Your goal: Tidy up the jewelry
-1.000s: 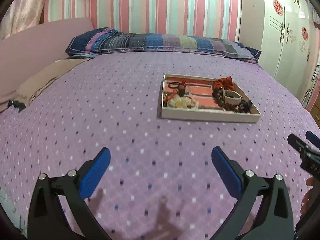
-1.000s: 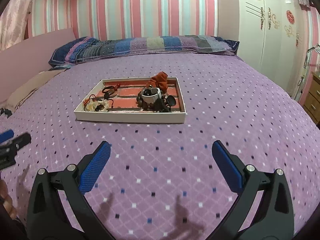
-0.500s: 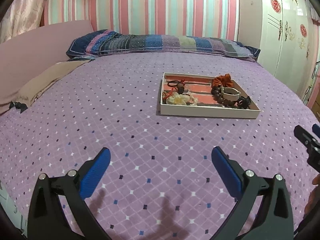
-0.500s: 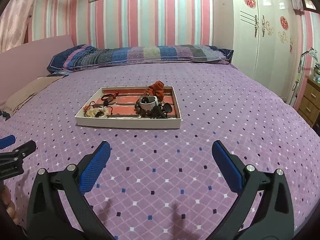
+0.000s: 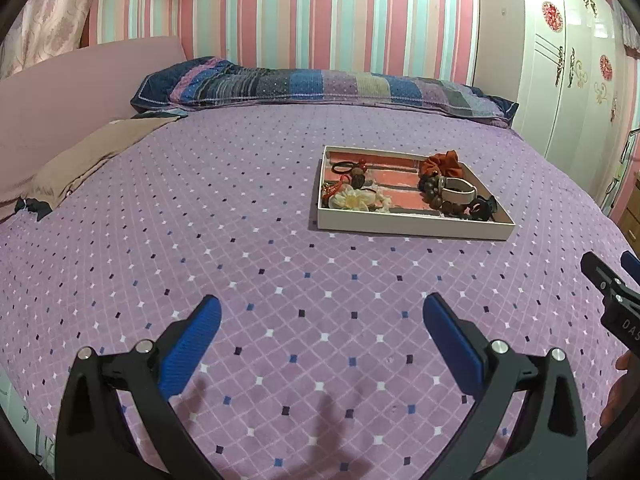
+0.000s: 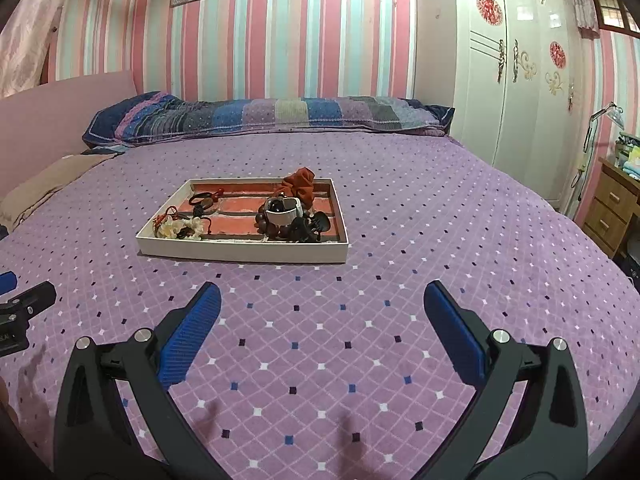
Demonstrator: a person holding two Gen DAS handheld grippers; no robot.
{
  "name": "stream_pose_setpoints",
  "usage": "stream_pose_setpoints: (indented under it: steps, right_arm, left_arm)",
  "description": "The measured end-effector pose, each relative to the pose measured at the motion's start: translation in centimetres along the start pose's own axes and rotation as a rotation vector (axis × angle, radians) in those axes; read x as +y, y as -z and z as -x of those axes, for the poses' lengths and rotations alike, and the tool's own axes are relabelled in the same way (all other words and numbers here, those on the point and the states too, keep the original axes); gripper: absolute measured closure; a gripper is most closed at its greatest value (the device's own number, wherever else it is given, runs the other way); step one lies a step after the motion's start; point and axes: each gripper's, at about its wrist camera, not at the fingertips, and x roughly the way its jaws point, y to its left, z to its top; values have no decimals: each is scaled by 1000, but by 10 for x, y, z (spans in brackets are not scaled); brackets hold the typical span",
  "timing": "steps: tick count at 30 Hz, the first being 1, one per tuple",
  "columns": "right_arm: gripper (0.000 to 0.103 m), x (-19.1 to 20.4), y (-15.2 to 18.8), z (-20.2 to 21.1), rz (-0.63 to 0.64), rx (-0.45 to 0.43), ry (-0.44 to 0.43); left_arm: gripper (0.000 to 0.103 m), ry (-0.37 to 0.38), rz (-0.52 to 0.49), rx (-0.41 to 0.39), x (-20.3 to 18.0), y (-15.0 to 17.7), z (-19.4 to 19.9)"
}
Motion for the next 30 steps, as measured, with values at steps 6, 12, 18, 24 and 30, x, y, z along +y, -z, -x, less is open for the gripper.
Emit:
stream_pose_setpoints:
  steps: [6,12,18,24,30]
  right_arm:
    - [4,0,0,0,2,-2,3]
    - [4,-1,-1,0,1,-6,6]
    - [4,2,1,2,10,-14,13]
    - [4,1,0,3,15,-21,21]
    - [4,1,0,4,16,-22,22]
  left_arm:
    - [4,-2,17,6,3,-1,-2]
    - [4,-9,19,3,5,-2,-3]
    - [4,-17,11,-13,4,-1,-1]
    - [4,-15,9,-12,4,-1,-1]
    - [4,-22,-2,-6,2,0,-3]
